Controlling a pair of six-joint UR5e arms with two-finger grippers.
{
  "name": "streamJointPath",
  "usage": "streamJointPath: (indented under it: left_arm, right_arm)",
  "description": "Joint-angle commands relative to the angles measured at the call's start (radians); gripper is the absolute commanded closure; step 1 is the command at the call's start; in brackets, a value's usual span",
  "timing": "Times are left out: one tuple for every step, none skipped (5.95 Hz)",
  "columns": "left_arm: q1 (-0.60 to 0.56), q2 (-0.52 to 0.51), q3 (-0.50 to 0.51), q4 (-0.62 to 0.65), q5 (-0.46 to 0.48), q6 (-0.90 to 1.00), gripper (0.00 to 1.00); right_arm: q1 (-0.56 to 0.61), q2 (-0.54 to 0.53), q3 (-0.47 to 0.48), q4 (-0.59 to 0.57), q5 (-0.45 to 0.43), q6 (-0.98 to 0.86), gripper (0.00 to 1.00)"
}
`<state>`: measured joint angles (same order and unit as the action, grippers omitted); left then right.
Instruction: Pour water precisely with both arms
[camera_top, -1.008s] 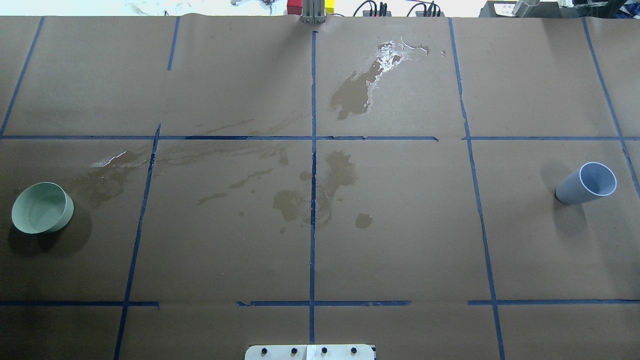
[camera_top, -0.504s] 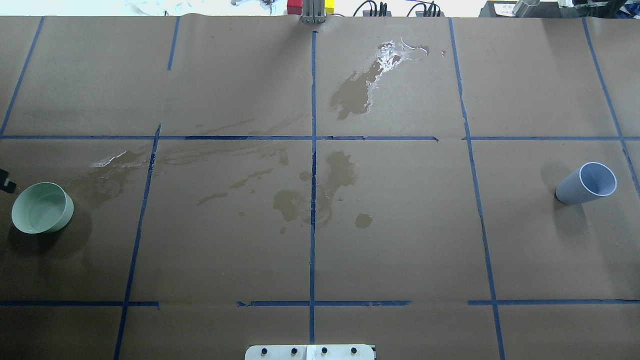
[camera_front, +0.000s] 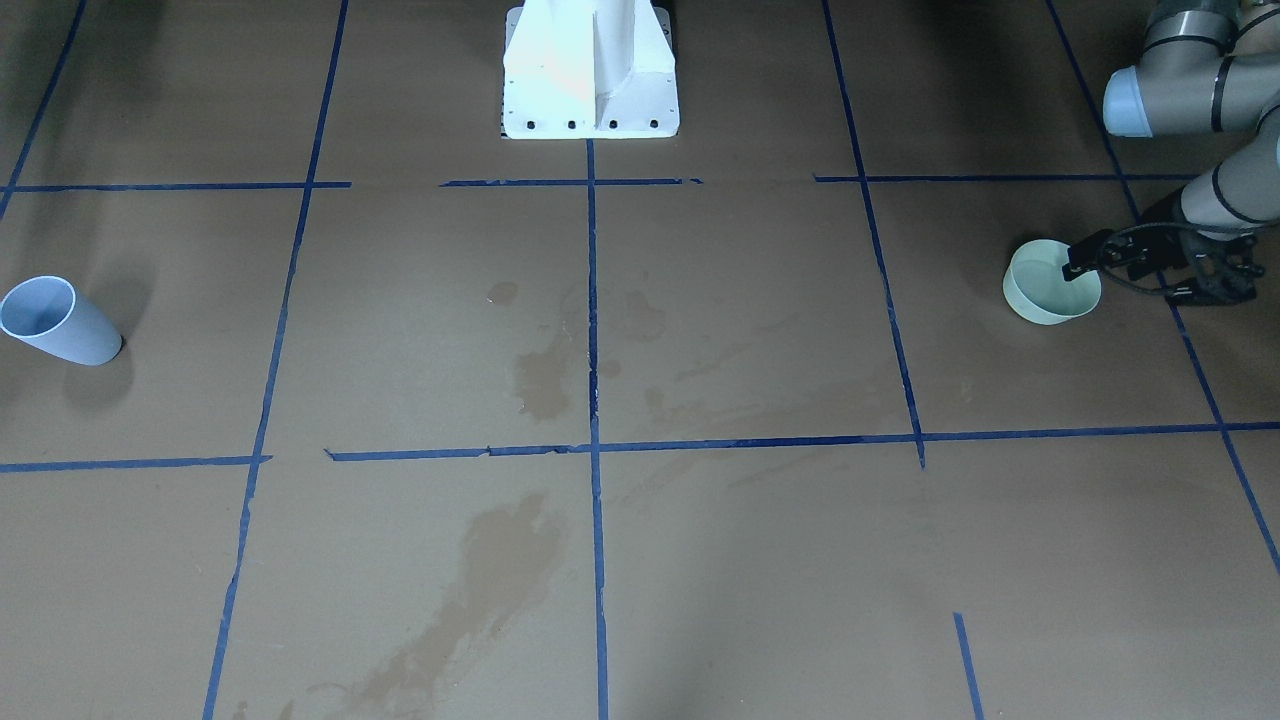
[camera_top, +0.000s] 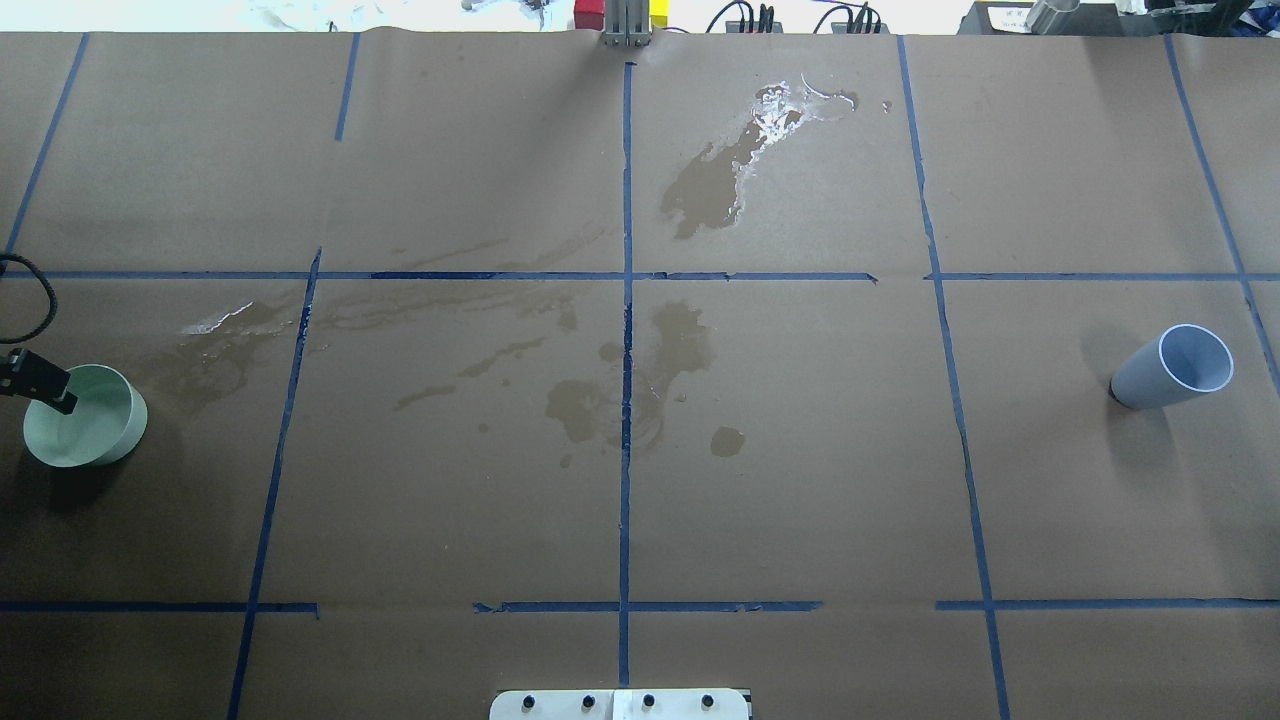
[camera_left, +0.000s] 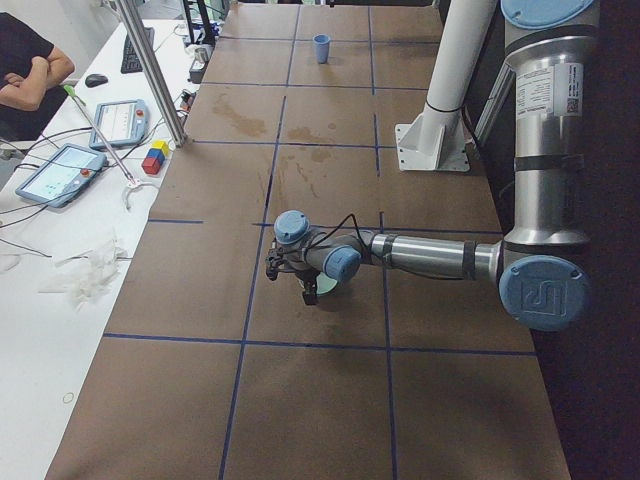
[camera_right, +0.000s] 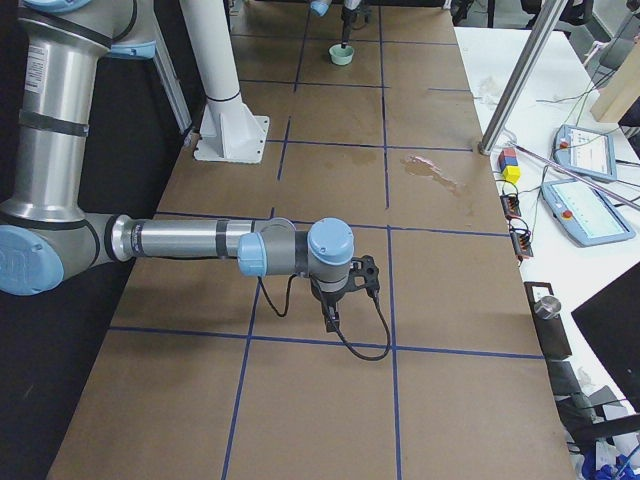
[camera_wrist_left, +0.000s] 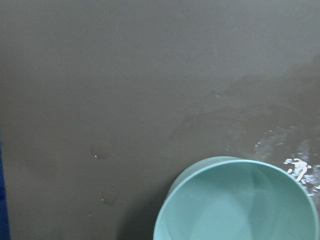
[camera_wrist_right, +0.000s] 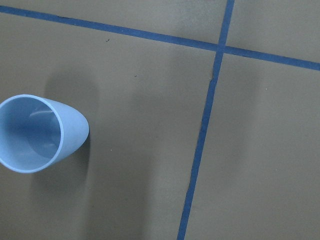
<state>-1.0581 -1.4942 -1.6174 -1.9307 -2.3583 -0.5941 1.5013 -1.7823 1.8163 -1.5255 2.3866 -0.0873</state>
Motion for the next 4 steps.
streamJointPath:
  left_arm:
    - [0.006, -0.011, 0.034, -0.001, -0.003, 0.0, 0.19]
    - [0.007, -0.009, 0.037, -0.001, -0.003, 0.003, 0.51]
    - [0.007, -0.009, 0.042, -0.002, -0.001, 0.007, 0.6]
    - [0.007, -0.009, 0.045, -0.007, -0.003, 0.005, 0.64]
  right_arm:
    - [0.0, 0.0, 0.014, -0.001, 0.0, 0.001, 0.0]
    - [0.0, 0.001, 0.027, -0.001, -0.001, 0.001, 0.0]
    - [0.0, 0.0, 0.037, -0.001, 0.002, 0.003, 0.0]
    - [0.0, 0.0, 0.05, -0.002, 0.002, 0.003, 0.0]
